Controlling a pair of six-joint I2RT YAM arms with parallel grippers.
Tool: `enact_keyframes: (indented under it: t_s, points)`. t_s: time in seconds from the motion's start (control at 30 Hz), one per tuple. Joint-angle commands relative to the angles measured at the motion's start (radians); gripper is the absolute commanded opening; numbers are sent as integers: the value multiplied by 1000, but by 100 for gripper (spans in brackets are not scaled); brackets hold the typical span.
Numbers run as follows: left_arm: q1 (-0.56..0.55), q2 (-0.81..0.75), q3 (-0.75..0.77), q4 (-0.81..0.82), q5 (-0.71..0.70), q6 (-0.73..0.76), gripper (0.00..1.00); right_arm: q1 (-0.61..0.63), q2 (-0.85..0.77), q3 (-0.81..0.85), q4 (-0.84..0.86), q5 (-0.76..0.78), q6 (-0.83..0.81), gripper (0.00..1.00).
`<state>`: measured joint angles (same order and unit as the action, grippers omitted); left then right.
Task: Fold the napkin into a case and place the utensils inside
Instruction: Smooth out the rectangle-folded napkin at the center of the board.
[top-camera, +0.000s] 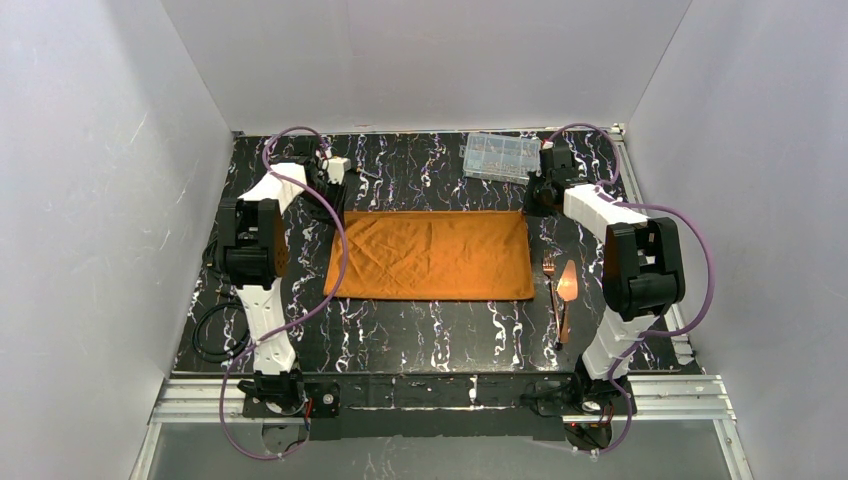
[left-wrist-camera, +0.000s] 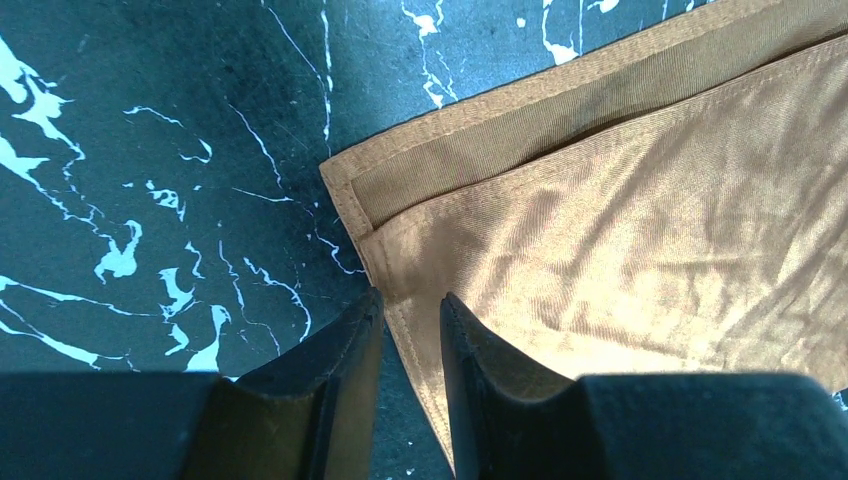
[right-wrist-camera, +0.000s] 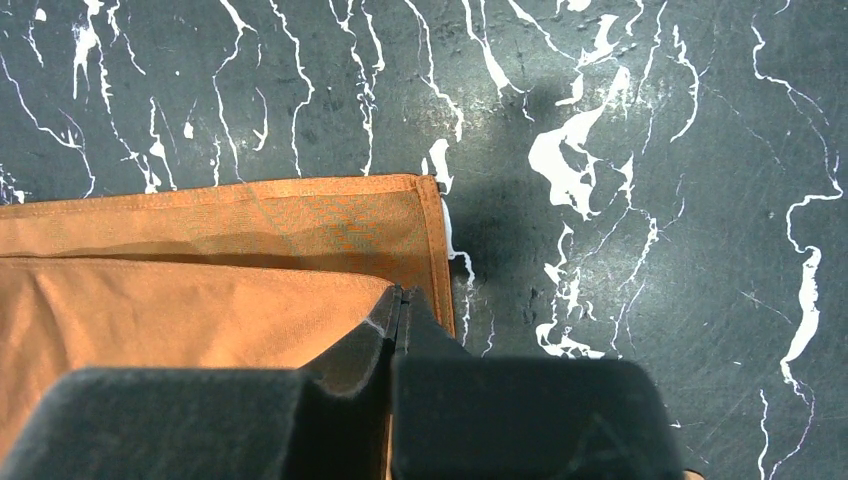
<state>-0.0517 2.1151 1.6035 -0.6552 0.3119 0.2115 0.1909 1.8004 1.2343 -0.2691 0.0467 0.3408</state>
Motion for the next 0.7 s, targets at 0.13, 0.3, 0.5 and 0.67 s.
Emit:
enact_keyframes:
  t_s: [0.13, 0.3, 0.5, 0.67]
  points:
    - [8, -75, 53, -13, -16, 10, 24, -5, 11, 83, -2, 34, 0, 1]
    - [7, -105, 42, -27, -4, 38, 25, -5, 49, 116, -3, 23, 3, 1]
    - [4, -156, -19, -55, 68, 78, 25, -4, 85, 129, -18, 16, -1, 1]
    - [-21, -191, -93, -96, 146, 159, 25, -5, 99, 128, -18, 45, -8, 1]
